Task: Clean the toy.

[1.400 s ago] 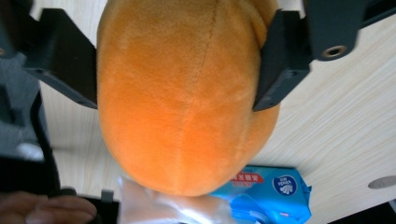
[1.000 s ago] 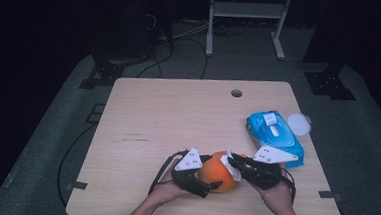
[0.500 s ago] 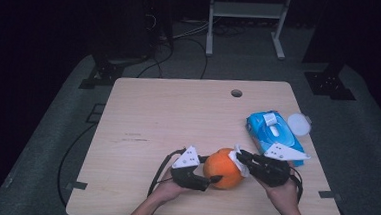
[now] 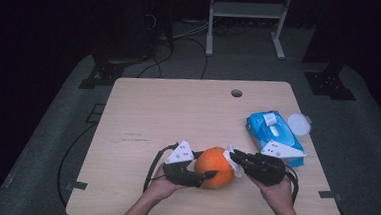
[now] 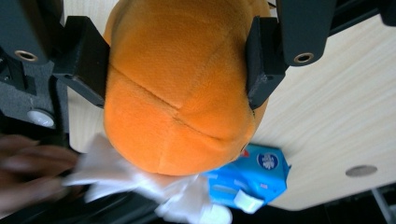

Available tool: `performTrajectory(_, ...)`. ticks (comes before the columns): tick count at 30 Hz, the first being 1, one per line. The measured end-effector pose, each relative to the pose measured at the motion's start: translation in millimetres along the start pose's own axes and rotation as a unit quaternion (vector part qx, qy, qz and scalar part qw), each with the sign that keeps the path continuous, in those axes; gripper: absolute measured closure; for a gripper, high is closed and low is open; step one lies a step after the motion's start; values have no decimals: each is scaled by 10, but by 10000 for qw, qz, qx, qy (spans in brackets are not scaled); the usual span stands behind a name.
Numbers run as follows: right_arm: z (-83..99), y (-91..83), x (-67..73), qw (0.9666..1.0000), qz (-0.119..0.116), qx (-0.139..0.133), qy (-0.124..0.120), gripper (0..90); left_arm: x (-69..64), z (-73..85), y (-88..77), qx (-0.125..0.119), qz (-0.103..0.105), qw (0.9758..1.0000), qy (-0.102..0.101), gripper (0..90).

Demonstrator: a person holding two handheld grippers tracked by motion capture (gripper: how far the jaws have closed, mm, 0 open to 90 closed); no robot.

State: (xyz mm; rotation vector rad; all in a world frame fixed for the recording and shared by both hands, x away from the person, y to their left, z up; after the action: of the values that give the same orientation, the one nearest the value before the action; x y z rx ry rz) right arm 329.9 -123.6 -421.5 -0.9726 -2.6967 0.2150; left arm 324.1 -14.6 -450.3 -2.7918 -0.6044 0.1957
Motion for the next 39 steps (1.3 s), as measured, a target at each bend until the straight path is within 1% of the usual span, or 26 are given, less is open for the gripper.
performTrajectory(3, -38, 27, 165, 9996, -205, -15, -198, 801, -29, 85, 102, 210, -47, 9998, 38, 322)
performTrajectory(5, 1, 69, 184, 9987, -32, 95, -508, 797, -49, 100, 134, 166, -84, 9998, 15, 313)
performTrajectory(6, 21, 77, 153, 9982, 47, 122, -591, 795, -42, 102, 130, 166, -116, 9998, 12, 308)
performTrajectory(9, 84, 53, -49, 9977, 365, 196, -531, 795, -23, 114, 136, 141, -164, 9998, -4, 278)
performTrajectory(11, 139, 26, -156, 9984, 406, 246, -298, 796, -30, 112, 156, 118, -168, 9998, 21, 274)
performTrajectory(12, 149, 13, -173, 9986, 406, 240, -233, 799, -37, 112, 170, 129, -172, 9998, 34, 271)
performTrajectory(14, 119, -1, -121, 9985, 418, 211, -296, 802, -39, 111, 187, 143, -163, 9998, 46, 263)
performTrajectory(17, 47, 23, 93, 9986, 146, 127, -496, 800, -28, 112, 191, 113, -208, 9997, -17, 261)
performTrajectory(18, 47, 23, 93, 9986, 146, 127, -496, 800, -28, 112, 191, 113, -208, 9997, -17, 256)
performTrajectory(19, 55, 62, 173, 9968, 147, 193, -756, 796, -31, 116, 188, 122, -200, 9997, 48, 239)
performTrajectory(20, 66, 70, 163, 9964, 163, 225, -795, 795, -39, 114, 189, 87, -147, 9998, 70, 216)
performTrajectory(21, 84, 76, 132, 9967, 173, 248, -754, 795, -38, 112, 189, 40, -76, 9999, 88, 185)
performTrajectory(23, 119, 60, 34, 9975, 233, 261, -616, 794, -13, 105, 179, -75, 0, 9997, 232, 145)
performTrajectory(24, 119, 60, 34, 9975, 233, 261, -616, 794, -13, 105, 179, -75, 0, 9997, 232, 130)
performTrajectory(25, 121, 11, -55, 9979, 314, 240, -522, 794, 19, 117, 170, -100, 54, 9994, 313, 109)
performTrajectory(26, 116, -5, -77, 9978, 346, 236, -511, 794, 34, 136, 173, -93, 122, 9992, 360, 108)
performTrajectory(27, 112, -18, -106, 9979, 363, 226, -493, 794, 42, 162, 190, -102, 226, 9990, 370, 108)
performTrajectory(28, 113, -26, -130, 9981, 367, 217, -437, 794, 42, 162, 190, -102, 226, 9990, 370, 105)
performTrajectory(29, 116, -24, -156, 9984, 357, 204, -388, 794, 73, 225, 245, -58, 268, 9990, 355, 88)
performTrajectory(30, 119, -23, -164, 9985, 362, 207, -356, 793, 72, 241, 265, -91, 304, 9991, 296, 82)
performTrajectory(32, 121, -22, -179, 9984, 395, 205, -360, 793, 50, 241, 276, -176, 338, 9989, 278, 93)
performTrajectory(33, 120, -26, -188, 9983, 404, 204, -369, 792, 50, 241, 276, -176, 338, 9989, 278, 127)
performTrajectory(34, 122, -34, -198, 9983, 419, 212, -345, 791, -7, 237, 249, -151, 499, 9980, 360, 138)
performTrajectory(36, 120, -49, -227, 9983, 455, 192, -314, 791, -33, 226, 229, -163, 624, 9972, 387, 146)
performTrajectory(37, 121, -59, -239, 9983, 462, 197, -294, 790, -28, 218, 225, -206, 625, 9972, 358, 146)
performTrajectory(39, 122, -65, -247, 9985, 446, 190, -260, 790, 28, 214, 241, -242, 429, 9983, 320, 145)
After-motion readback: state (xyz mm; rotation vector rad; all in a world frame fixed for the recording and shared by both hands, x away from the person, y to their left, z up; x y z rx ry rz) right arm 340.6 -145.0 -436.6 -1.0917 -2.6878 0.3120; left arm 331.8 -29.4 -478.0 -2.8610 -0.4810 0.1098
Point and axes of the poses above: each handheld gripper's, and its own axes: y roughly forward along the jaws, z roughly out of its underside, x roughly to its left, the point moved 10 cm from there along y, roughly forward along the jaws, and after that the axes turned 7 degrees about -x, right-handed, at the moved point
